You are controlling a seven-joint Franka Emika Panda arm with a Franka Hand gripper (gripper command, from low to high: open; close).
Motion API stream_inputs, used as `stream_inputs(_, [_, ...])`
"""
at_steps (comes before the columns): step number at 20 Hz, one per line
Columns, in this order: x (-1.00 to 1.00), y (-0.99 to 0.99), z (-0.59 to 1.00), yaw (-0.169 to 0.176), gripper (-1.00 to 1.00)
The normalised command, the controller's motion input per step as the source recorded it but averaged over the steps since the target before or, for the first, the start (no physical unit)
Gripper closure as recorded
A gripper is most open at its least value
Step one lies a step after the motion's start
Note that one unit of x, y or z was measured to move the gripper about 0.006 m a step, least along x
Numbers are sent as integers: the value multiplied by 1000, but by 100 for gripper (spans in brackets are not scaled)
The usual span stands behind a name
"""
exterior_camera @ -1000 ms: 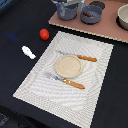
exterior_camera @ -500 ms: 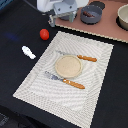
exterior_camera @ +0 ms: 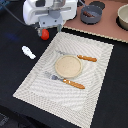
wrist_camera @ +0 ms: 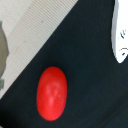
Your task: Place the fish, sausage, and tomato into the frying pan.
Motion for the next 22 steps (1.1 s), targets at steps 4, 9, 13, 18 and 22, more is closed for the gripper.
stream_inputs(4, [-980, -399, -435, 0, -100])
stream_inputs(9, [-1000, -211, -409, 10, -100])
stream_inputs(13, [-1000, -169, -436, 14, -100])
stream_inputs(18, [-655, -281, -288, 83, -100])
stream_inputs(22, [-231, -223, -96, 126, -100])
